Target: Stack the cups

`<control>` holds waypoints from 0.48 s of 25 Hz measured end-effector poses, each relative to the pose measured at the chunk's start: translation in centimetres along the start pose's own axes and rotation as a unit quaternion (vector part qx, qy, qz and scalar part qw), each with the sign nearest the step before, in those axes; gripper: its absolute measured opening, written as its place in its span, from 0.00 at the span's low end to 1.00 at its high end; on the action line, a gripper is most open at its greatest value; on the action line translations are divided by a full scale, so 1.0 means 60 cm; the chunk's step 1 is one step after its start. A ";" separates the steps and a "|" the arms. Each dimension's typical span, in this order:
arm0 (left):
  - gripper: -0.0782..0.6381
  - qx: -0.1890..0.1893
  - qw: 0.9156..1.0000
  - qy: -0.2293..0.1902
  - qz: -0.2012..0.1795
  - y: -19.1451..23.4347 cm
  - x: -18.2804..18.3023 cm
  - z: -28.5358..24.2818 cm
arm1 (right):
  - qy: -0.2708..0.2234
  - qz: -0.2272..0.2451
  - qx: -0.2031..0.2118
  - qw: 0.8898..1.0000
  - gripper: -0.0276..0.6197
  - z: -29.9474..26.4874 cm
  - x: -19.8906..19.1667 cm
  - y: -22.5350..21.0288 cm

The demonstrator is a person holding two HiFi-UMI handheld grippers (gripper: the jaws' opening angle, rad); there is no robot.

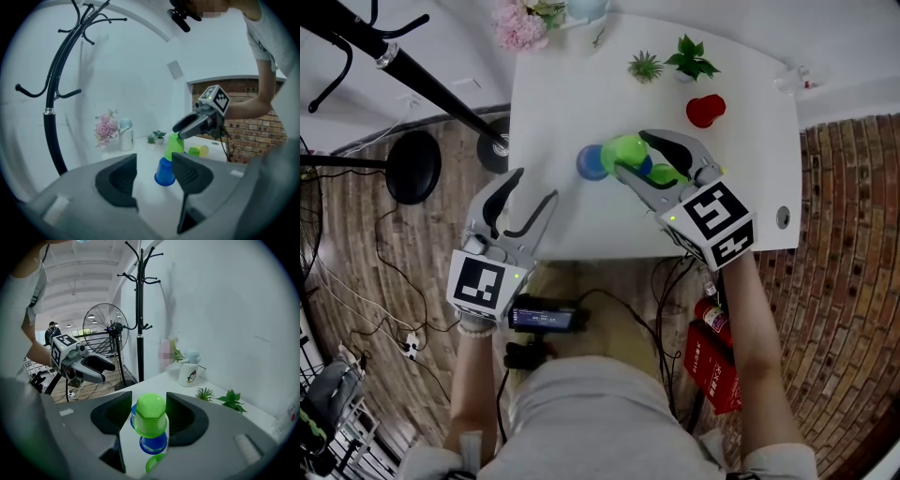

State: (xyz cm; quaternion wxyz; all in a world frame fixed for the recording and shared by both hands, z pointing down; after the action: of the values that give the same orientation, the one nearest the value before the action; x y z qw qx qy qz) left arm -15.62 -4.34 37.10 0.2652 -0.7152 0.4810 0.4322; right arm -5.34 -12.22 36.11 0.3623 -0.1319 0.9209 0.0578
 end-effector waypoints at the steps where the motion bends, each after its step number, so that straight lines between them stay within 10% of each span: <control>1: 0.42 -0.001 1.000 0.003 0.003 -0.001 0.001 -0.001 | -0.006 -0.004 0.002 1.000 0.38 0.005 0.002 0.000; 12: 0.42 -0.019 1.000 0.010 0.007 -0.017 0.009 -0.025 | -0.062 -0.076 -0.099 0.990 0.38 0.082 -0.018 -0.094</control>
State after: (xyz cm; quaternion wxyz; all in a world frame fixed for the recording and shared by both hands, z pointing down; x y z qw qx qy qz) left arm -14.03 -5.34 37.34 0.2437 -0.7212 0.4803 0.4357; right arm 0.24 -16.40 33.20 0.4074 -0.2323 0.8738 0.1289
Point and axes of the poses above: the fingertips, and each gripper's own axes: z backward along the fingers, y to its left, x out of its top, the point moved 1 cm from there along z, backward along the fingers, and after that the axes turned 11 degrees about y, right-handed, at the moved point
